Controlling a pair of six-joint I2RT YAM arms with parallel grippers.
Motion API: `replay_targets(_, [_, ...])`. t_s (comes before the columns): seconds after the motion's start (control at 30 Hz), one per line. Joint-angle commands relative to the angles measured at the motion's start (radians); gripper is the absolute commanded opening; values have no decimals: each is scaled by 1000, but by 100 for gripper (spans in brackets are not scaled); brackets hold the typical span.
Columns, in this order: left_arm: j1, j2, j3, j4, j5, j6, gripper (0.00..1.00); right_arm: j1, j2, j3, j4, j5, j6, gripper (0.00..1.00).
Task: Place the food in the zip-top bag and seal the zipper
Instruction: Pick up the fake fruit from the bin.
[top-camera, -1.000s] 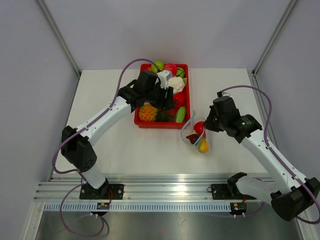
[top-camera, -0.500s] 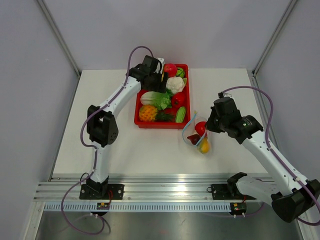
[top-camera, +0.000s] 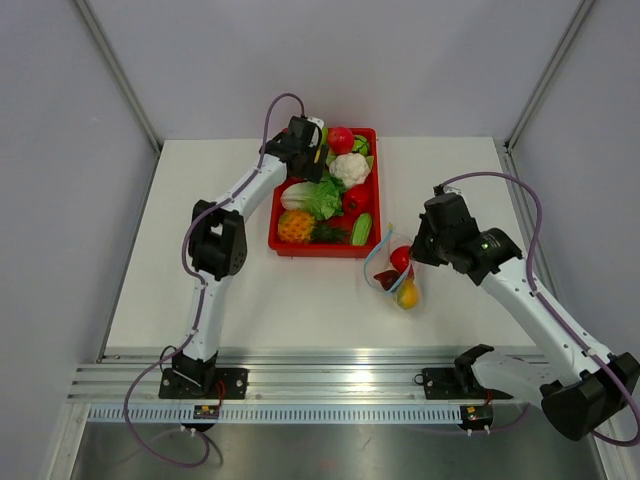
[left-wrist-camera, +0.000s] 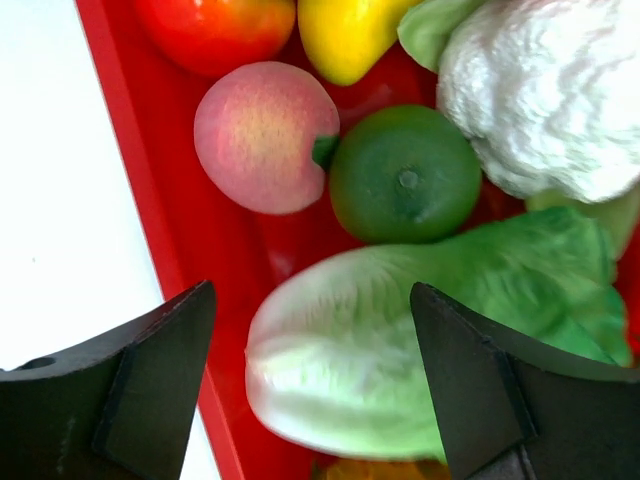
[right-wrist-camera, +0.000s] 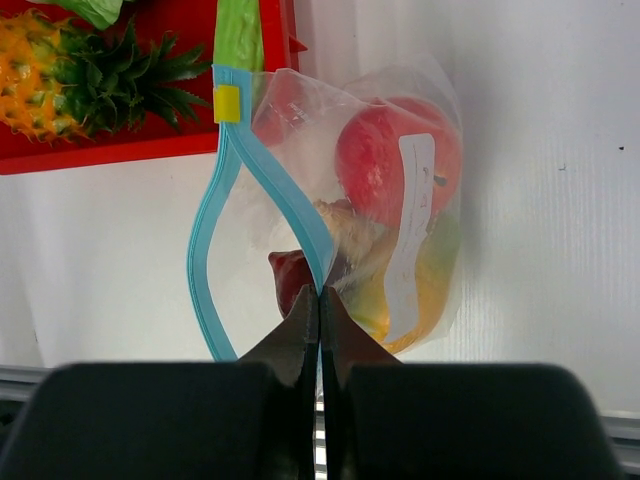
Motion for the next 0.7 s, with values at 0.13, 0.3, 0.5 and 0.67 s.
replay_targets(0.13, [24, 87, 79, 182, -55, 84, 86, 4, 23, 17, 18, 7, 4, 0])
replay_targets(0.3, [44, 139, 113, 227, -53, 74, 85, 4, 43, 25, 13, 4, 1, 0])
replay_targets(0.5, [57, 192, 156, 258, -35, 74, 85, 4, 89, 34, 28, -7, 0, 0])
replay_targets(0.67, [58, 246, 185, 241, -16, 80, 87, 4, 136, 50, 41, -14, -8, 0])
